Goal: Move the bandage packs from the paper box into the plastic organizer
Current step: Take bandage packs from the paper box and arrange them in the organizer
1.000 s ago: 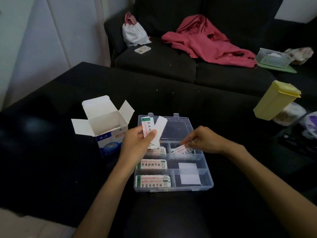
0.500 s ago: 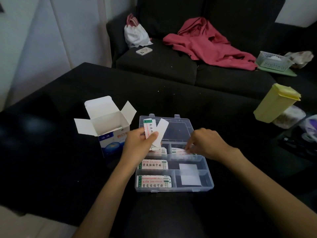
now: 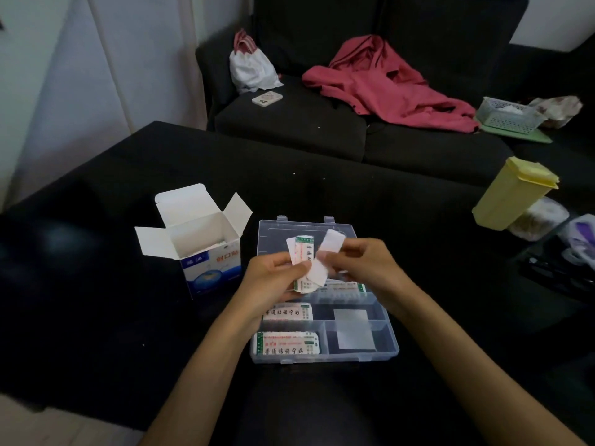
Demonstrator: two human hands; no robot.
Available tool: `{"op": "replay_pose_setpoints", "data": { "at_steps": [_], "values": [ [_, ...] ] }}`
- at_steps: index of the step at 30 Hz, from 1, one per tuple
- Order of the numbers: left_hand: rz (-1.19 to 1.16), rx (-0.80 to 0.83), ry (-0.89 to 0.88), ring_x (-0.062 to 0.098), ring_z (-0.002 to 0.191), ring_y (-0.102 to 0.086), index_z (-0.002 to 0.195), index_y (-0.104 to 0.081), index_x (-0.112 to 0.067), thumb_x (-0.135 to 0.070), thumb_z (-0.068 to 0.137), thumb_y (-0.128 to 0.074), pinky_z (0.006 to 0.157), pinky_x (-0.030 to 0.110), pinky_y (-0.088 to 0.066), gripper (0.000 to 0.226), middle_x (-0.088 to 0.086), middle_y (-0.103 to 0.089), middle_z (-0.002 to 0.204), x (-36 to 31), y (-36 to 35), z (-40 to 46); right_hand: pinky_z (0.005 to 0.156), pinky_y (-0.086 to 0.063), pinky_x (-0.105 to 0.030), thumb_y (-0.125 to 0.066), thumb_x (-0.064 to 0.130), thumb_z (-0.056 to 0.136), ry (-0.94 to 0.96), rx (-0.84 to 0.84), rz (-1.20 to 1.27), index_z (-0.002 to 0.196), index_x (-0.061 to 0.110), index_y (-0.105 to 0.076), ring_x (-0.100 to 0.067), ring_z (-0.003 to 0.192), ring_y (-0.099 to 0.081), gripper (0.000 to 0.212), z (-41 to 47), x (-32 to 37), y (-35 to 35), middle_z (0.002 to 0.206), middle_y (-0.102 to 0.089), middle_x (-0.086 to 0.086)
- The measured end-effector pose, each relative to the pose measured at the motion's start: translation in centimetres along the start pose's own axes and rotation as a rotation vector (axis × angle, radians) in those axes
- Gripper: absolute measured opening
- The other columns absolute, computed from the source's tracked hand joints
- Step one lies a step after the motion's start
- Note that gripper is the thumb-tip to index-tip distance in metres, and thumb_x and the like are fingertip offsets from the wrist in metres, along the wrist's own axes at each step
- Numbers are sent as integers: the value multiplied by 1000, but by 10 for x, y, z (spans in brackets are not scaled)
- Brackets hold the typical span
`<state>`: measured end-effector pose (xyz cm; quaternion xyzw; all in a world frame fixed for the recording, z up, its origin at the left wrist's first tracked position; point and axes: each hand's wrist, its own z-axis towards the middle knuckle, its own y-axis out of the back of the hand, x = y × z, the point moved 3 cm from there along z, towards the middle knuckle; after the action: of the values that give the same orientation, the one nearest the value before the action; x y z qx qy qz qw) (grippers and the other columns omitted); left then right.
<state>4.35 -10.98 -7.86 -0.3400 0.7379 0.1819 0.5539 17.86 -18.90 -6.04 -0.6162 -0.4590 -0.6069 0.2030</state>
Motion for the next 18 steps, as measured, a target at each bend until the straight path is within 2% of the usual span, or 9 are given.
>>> {"op": "replay_pose_setpoints", "data": {
  "at_steps": [3, 6, 8, 10, 12, 14, 16, 18],
  "values": [
    [-57, -7, 34, 13, 82, -72, 97, -64, -23, -11, 94, -54, 65, 24, -58, 16, -1, -75, 89, -1, 2, 2, 62, -50, -12, -68, 19, 84, 163, -192, 59, 96, 24, -68, -5, 82, -67, 13, -3, 0, 11, 91, -69, 7],
    [-108, -4, 54, 14, 84, -72, 104, -62, -19, -12, 97, -49, 70, 27, -59, 17, 2, -75, 95, -1, 5, 4, 76, -49, -10, -62, 11, 87, 385, -147, 25, 99, 30, -68, 3, 95, -63, 23, -11, 4, 8, 97, -68, 17],
    [-99, 18, 50, 15, 85, -72, 106, -65, -16, -14, 95, -52, 72, 27, -58, 16, 4, -75, 94, 0, 3, 4, 89, -44, -10, -55, 12, 89, 556, -100, -250, 108, 31, -64, 7, 108, -55, 28, -17, 4, -1, 109, -60, 24],
    [-84, 38, 23, 15, 85, -72, 104, -68, -16, -15, 92, -57, 72, 26, -58, 16, 4, -75, 91, 1, 0, 2, 98, -33, -8, -47, 23, 90, 665, -70, -563, 117, 34, -59, 10, 116, -44, 32, -19, -2, -9, 115, -53, 29],
    [-74, 22, 4, 14, 82, -72, 103, -69, -18, -14, 90, -61, 69, 23, -58, 16, 4, -75, 89, 1, -2, 0, 97, -29, -6, -39, 27, 91, 581, -50, -517, 114, 37, -61, 9, 116, -43, 33, -20, -9, -12, 116, -55, 26],
    [-33, -13, -18, 13, 79, -72, 101, -68, -19, -12, 89, -62, 67, 22, -58, 15, 2, -75, 87, 0, -3, 0, 90, -41, -9, -39, 29, 92, 426, -46, -192, 104, 35, -67, 5, 110, -53, 32, -20, -11, -13, 113, -63, 18],
    [24, -25, -59, 10, 77, -72, 97, -68, -22, -14, 88, -64, 66, 19, -57, 13, 0, -75, 85, -1, -6, -1, 78, -51, -15, -54, 24, 94, 329, -77, 71, 98, 29, -71, 0, 98, -63, 18, -21, -10, -15, 99, -70, 16],
    [22, -22, -97, 9, 76, -72, 94, -68, -24, -14, 87, -65, 61, 15, -55, 13, -1, -75, 84, -1, -10, -2, 70, -53, -17, -68, 17, 84, 321, -186, 58, 97, 26, -68, -1, 89, -64, 15, -22, -10, -19, 93, -69, 15]
  ]
}}
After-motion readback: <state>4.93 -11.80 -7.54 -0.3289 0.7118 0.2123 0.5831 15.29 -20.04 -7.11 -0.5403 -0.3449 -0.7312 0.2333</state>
